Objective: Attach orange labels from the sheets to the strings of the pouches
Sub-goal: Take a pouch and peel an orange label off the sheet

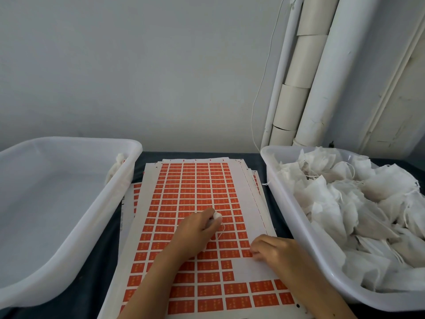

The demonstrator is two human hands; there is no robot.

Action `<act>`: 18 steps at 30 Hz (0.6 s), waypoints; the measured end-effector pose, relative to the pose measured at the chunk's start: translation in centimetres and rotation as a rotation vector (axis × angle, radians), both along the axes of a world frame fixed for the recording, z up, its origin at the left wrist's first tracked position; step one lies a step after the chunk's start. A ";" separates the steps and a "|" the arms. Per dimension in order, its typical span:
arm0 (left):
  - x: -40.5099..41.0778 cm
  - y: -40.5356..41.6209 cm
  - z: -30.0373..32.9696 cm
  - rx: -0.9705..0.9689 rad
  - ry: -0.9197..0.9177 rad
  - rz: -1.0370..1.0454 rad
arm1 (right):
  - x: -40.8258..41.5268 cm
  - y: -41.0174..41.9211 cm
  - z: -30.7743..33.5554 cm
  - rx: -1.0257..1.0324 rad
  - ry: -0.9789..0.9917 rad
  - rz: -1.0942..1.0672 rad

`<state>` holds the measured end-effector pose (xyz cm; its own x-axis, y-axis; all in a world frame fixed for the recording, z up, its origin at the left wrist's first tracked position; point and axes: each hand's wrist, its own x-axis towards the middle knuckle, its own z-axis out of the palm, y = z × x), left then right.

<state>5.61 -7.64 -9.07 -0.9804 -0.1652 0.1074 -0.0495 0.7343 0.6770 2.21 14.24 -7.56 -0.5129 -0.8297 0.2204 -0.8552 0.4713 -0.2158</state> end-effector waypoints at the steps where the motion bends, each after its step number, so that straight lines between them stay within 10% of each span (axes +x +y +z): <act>1: 0.0 0.0 0.0 -0.005 0.000 -0.001 | 0.1 -0.1 0.2 0.007 0.020 0.004; 18: -0.1 0.1 -0.1 -0.011 -0.011 -0.010 | 0.9 -0.2 0.0 -0.020 0.353 0.034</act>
